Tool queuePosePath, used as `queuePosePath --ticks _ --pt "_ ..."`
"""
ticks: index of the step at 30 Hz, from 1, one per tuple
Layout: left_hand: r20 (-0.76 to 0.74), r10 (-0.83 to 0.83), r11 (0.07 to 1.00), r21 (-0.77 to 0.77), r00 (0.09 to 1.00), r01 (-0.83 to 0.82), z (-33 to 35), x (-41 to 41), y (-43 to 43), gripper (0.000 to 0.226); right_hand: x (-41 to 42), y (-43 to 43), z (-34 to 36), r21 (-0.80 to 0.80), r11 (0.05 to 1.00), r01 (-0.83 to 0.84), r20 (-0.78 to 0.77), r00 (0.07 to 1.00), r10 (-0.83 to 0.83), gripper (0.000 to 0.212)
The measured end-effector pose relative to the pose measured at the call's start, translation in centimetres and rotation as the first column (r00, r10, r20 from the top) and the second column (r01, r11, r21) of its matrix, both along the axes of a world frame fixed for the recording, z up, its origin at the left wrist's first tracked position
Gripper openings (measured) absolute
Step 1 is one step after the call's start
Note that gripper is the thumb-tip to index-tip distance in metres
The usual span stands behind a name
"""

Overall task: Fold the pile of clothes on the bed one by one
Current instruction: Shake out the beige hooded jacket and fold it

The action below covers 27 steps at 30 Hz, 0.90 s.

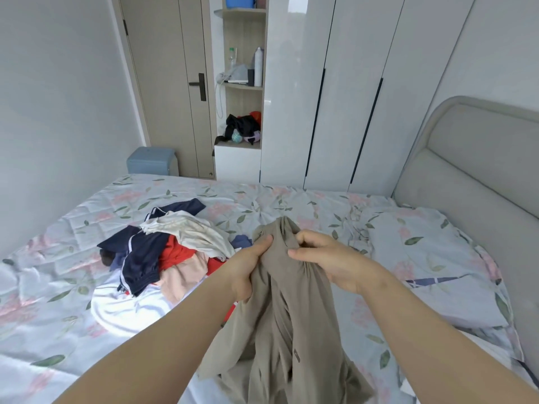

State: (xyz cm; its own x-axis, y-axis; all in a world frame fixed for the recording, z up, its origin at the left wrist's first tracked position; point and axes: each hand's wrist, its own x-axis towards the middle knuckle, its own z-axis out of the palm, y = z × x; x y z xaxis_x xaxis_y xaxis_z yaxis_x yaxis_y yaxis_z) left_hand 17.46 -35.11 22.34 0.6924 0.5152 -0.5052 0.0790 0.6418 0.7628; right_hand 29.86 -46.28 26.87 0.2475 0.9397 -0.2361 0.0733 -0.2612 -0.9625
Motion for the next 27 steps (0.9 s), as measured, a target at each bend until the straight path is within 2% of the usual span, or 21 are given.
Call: queuePosePath --ticks 2,3,5,7,10,13,15,18,20,23,25,27 --pt "0.035 0.094 0.996 -0.009 0.995 -0.094 0.4 -0.3 0.5 0.045 0.6 -0.2 -0.6 -0.052 0.988 0.145 -0.188 0.970 -0.152 0.018" --pt "0.070 0.136 0.991 -0.005 0.988 -0.136 0.4 -0.4 0.9 0.042 0.9 -0.4 -1.0 -0.127 0.977 0.170 -0.200 0.960 -0.193 0.023" --pt "0.142 0.177 0.984 0.003 0.974 -0.179 0.6 -0.6 1.5 0.038 1.0 -0.5 -2.0 -0.310 0.947 0.086 -0.139 0.981 -0.134 0.036" --pt "0.204 0.167 0.985 0.003 0.965 -0.171 1.0 -0.7 1.7 0.035 0.8 -0.2 -2.8 -0.397 0.916 -0.052 -0.142 0.990 -0.005 0.051" --pt "0.247 0.129 0.988 0.049 0.961 -0.145 1.8 -0.7 1.7 0.033 -0.1 0.6 -2.3 -0.306 0.936 -0.172 -0.233 0.967 0.102 0.053" --pt "0.256 0.088 0.984 0.129 0.963 -0.124 2.5 -0.6 1.7 0.032 -0.6 1.1 -1.1 -0.133 0.980 -0.147 -0.318 0.943 0.098 0.027" --pt "0.259 0.076 0.980 0.156 0.963 -0.120 2.9 -0.7 1.6 0.033 -0.3 1.2 -0.8 -0.052 0.993 -0.107 -0.374 0.924 0.081 0.024" --pt "0.288 0.108 0.975 0.158 0.952 -0.158 3.4 -1.0 1.9 0.033 0.0 1.0 -0.7 -0.103 0.990 -0.100 -0.472 0.881 0.040 0.030" --pt "0.306 0.113 0.969 0.177 0.945 -0.173 3.7 -1.1 2.1 0.031 -0.1 1.0 -0.9 -0.187 0.978 -0.097 -0.454 0.891 0.002 0.037" --pt "0.303 0.074 0.959 0.240 0.950 -0.152 4.1 -0.7 2.1 0.026 -0.7 1.4 -1.0 -0.224 0.967 -0.123 -0.398 0.917 0.024 0.054" --pt "0.299 0.060 0.952 0.271 0.952 -0.145 4.3 -0.5 2.1 0.026 -0.9 1.2 -0.5 -0.207 0.971 -0.120 -0.353 0.935 0.040 0.047" --pt "0.287 0.076 0.942 0.294 0.955 -0.164 4.2 -0.5 2.7 0.028 -0.3 0.9 0.2 -0.181 0.978 -0.100 -0.251 0.966 0.052 0.026"
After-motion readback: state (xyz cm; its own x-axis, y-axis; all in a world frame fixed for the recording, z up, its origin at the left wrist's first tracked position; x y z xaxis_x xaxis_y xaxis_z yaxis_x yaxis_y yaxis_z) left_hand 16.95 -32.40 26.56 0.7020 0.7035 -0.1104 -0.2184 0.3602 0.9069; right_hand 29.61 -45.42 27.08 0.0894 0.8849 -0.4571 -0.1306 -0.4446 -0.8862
